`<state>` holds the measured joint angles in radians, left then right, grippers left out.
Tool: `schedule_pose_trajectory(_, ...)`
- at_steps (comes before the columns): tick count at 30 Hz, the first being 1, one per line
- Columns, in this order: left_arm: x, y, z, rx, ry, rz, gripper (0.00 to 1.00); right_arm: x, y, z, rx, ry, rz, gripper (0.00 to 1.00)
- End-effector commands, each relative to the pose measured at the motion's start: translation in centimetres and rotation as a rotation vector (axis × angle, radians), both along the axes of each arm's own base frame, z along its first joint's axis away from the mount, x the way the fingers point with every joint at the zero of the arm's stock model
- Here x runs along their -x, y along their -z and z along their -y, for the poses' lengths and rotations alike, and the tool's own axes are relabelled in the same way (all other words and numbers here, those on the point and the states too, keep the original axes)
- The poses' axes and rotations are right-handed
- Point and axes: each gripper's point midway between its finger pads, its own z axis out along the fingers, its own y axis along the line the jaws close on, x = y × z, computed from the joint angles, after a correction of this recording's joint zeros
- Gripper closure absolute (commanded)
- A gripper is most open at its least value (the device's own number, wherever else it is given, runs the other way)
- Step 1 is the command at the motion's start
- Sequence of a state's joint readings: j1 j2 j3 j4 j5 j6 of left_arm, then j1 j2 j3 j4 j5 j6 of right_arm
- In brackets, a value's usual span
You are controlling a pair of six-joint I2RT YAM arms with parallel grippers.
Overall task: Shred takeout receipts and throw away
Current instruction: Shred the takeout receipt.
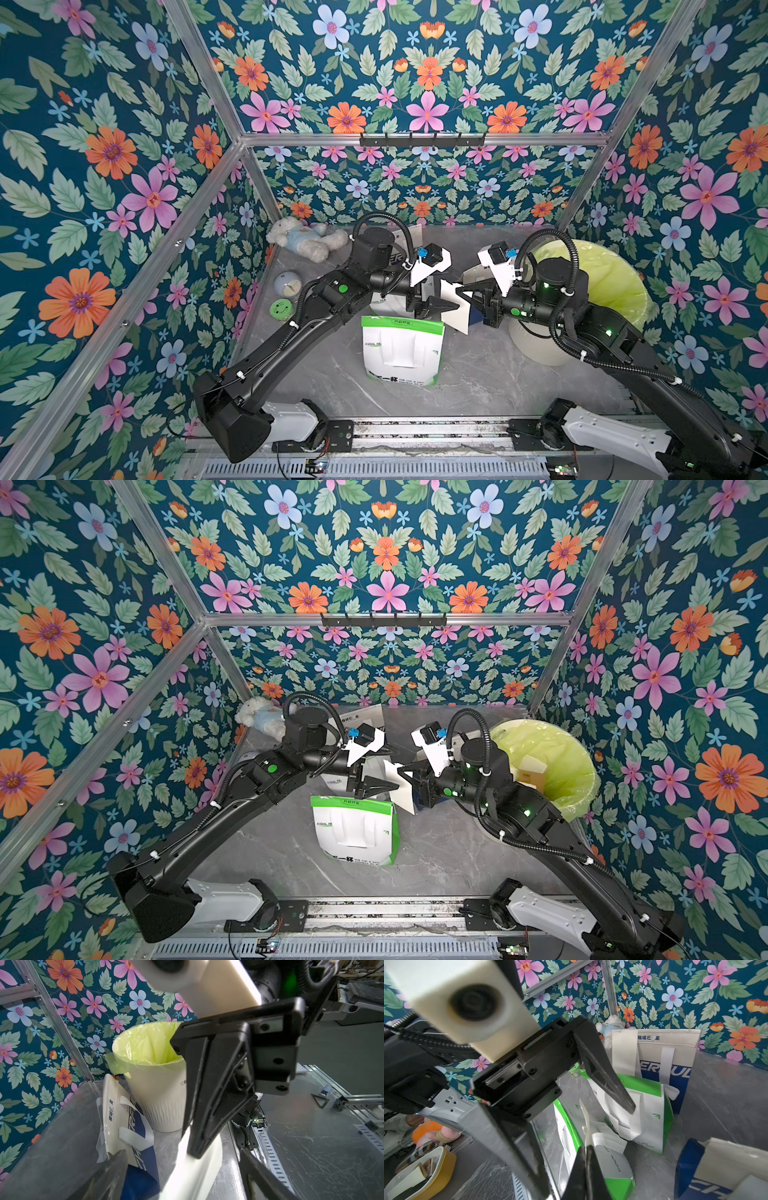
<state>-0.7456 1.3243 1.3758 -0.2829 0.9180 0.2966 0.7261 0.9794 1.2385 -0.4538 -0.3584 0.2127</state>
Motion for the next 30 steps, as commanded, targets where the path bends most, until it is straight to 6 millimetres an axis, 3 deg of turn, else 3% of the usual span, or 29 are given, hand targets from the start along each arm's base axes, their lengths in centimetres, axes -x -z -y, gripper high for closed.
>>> schedule_pose_trajectory(1, 0.7, -1.1, 0.1, 0.040, 0.043, 0.014, 0.30, 1.1, -0.8, -0.4, -0.021, -0.062, 0.006, 1.00)
schedule_pose_trajectory(4, 0.8, -1.6, -0.2, 0.061, 0.029, 0.029, 0.48, 1.1, -0.6, -0.3, -0.015, -0.058, -0.003, 1.00)
schedule_pose_trajectory(12, 1.3, -2.1, -0.9, 0.103, 0.010, 0.044, 0.53, 0.3, -0.5, 0.6, -0.007, 0.015, -0.009, 1.00)
schedule_pose_trajectory(17, 1.1, -1.6, -0.6, 0.091, 0.010, 0.023, 0.68, 0.2, -0.8, 0.7, -0.015, 0.025, -0.006, 1.00)
schedule_pose_trajectory(30, 1.0, -2.0, -0.7, 0.103, 0.003, 0.045, 0.89, -0.3, -0.3, 0.9, -0.004, 0.049, -0.018, 1.00)
